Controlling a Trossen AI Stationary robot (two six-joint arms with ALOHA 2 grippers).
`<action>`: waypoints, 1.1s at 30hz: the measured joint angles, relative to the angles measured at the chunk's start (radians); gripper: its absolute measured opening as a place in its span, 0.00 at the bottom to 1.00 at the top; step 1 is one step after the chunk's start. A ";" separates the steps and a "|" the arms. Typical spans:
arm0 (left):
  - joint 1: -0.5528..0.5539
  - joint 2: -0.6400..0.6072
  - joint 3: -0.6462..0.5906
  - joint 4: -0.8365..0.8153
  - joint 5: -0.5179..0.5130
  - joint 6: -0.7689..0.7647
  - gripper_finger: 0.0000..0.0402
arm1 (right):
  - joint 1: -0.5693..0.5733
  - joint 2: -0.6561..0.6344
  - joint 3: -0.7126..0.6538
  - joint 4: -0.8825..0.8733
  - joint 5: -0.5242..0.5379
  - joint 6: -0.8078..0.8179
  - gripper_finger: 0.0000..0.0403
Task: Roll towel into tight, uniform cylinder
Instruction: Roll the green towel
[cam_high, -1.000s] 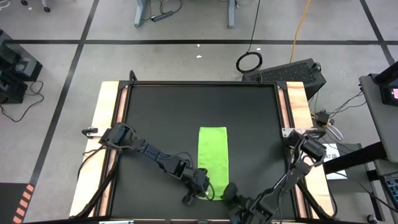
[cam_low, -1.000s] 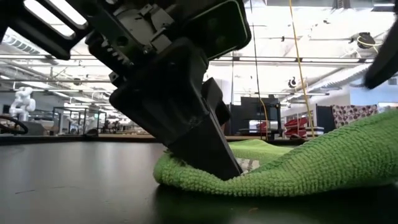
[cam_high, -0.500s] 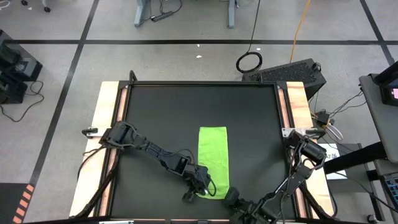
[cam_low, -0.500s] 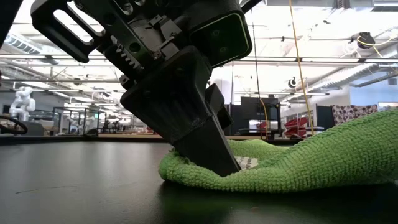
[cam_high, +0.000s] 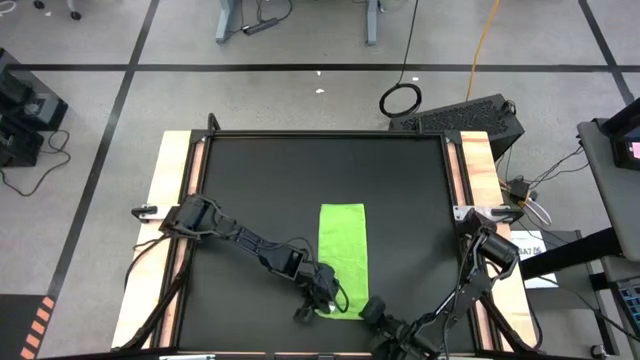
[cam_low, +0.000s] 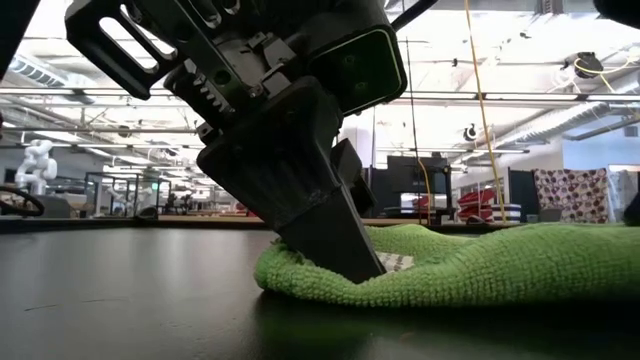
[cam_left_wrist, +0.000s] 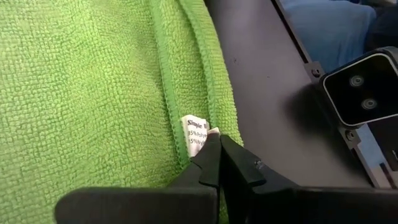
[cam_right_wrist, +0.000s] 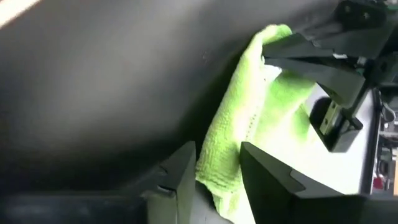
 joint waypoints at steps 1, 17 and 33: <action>0.000 0.000 -0.001 0.004 0.006 0.000 0.02 | 0.000 0.001 0.000 -0.010 0.003 0.011 0.28; -0.004 -0.008 -0.002 0.037 0.070 0.001 0.02 | -0.042 -0.011 -0.005 -0.022 -0.155 0.191 0.01; -0.150 -0.124 -0.001 -0.012 -0.293 0.233 0.54 | -0.135 -0.077 -0.006 0.017 -0.460 0.378 0.01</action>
